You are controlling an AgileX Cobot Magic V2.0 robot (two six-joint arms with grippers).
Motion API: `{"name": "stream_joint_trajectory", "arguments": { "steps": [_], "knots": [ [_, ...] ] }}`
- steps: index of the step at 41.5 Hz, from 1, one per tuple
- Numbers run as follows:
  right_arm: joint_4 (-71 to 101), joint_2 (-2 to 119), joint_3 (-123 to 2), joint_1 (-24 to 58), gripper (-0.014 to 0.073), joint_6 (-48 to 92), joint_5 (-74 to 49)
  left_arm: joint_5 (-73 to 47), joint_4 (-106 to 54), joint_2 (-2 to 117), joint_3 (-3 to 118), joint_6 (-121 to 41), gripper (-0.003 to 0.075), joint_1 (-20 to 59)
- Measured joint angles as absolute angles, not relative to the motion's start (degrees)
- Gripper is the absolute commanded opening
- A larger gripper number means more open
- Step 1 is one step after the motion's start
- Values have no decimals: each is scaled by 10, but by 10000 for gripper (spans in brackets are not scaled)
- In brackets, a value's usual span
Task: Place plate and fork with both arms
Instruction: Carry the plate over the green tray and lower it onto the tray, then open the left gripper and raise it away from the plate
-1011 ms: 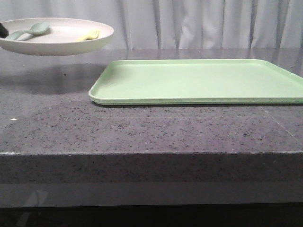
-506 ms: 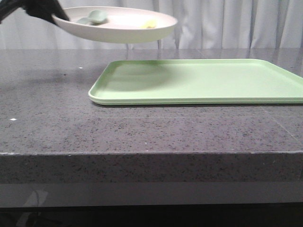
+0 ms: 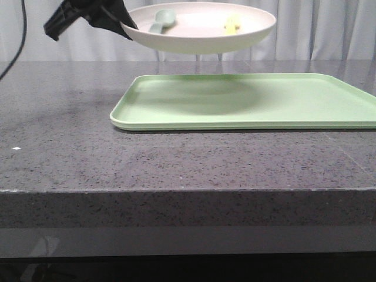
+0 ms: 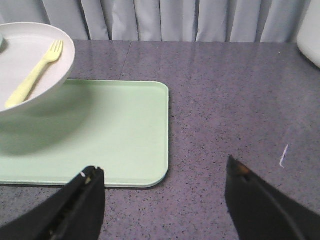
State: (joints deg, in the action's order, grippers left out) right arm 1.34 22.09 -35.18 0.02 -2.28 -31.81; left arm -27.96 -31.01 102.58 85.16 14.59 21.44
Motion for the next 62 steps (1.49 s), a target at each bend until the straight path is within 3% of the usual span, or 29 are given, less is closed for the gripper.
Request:
{"name": "stream_joint_trajectory", "arguments": {
  "steps": [26,30,36,39,49,62],
  "knots": [
    [13,221,-352,0,524,-23,-318,-219,-353,1114,826,157,-11,274],
    [13,221,-352,0,524,-23,-319,-215,-354,1115,826,158,67,275],
    [13,221,-352,0,524,-23,-319,-208,-356,1115,826,158,279,275],
    [13,221,-352,0,524,-23,-319,-207,-357,1115,826,158,339,275],
    [13,221,-352,0,524,-23,-319,-223,-338,1112,833,147,347,275],
    [13,221,-352,0,524,-23,-319,-316,-155,1015,856,142,347,275]
  ]
}}
